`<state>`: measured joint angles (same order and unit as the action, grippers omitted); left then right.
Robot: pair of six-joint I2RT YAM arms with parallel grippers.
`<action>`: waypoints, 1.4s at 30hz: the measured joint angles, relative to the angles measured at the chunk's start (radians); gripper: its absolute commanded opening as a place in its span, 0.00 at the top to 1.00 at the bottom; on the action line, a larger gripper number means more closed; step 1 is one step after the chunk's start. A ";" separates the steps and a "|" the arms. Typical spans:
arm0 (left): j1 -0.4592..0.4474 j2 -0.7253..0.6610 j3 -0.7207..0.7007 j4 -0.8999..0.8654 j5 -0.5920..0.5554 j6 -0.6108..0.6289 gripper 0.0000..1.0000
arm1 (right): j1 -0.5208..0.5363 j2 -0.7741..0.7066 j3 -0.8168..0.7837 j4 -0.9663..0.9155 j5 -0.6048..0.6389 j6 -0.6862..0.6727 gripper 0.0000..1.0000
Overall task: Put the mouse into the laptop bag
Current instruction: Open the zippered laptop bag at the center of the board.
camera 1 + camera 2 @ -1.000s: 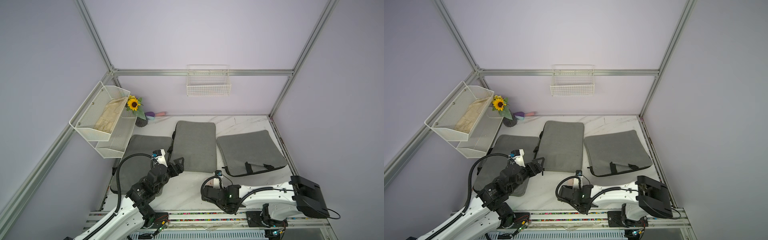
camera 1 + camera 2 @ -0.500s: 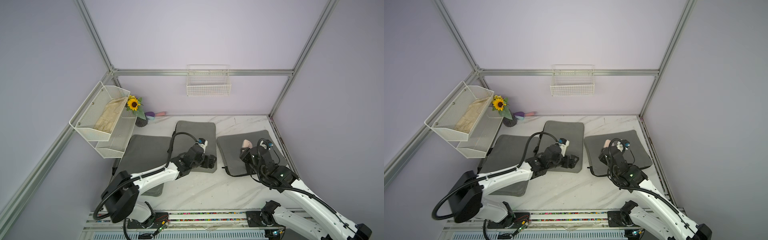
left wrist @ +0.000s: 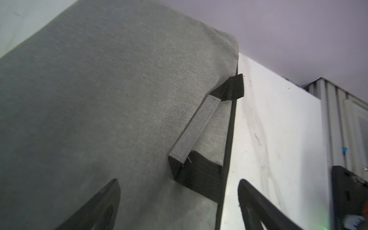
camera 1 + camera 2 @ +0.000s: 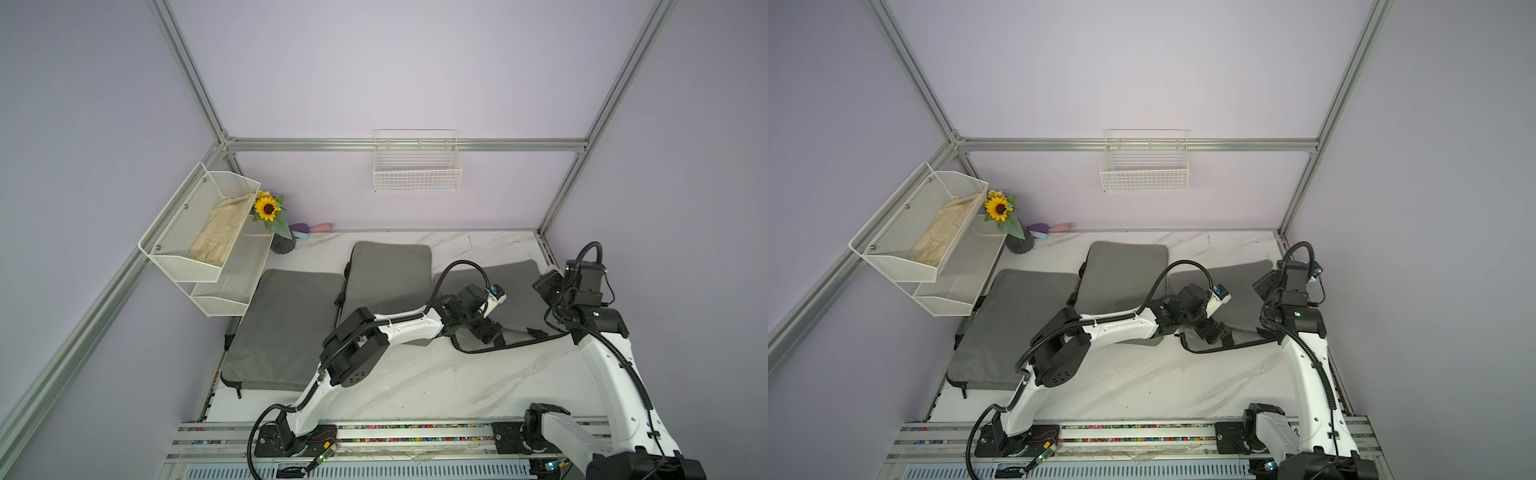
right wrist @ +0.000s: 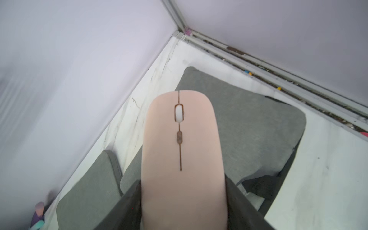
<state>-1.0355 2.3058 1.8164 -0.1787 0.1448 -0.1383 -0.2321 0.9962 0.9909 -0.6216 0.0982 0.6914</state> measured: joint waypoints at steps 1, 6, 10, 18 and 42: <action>-0.004 0.047 0.062 -0.029 -0.003 0.013 0.13 | -0.047 -0.003 0.000 0.005 -0.034 -0.016 0.43; -0.030 0.206 0.295 -0.103 -0.053 0.080 0.13 | -0.306 0.031 -0.070 0.064 -0.231 -0.108 0.43; -0.046 0.248 0.369 -0.149 -0.086 0.108 0.44 | -0.415 0.036 -0.131 0.059 -0.333 -0.147 0.43; -0.055 0.254 0.379 -0.175 -0.122 0.118 1.00 | -0.441 0.035 -0.180 0.109 -0.467 -0.156 0.45; -0.058 0.125 0.520 -0.226 -0.420 0.047 1.00 | -0.554 -0.083 -0.429 0.177 -0.569 -0.146 0.57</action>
<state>-1.0935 2.4310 2.3367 -0.4049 -0.2756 -0.0917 -0.7856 0.9134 0.5621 -0.4450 -0.4706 0.5453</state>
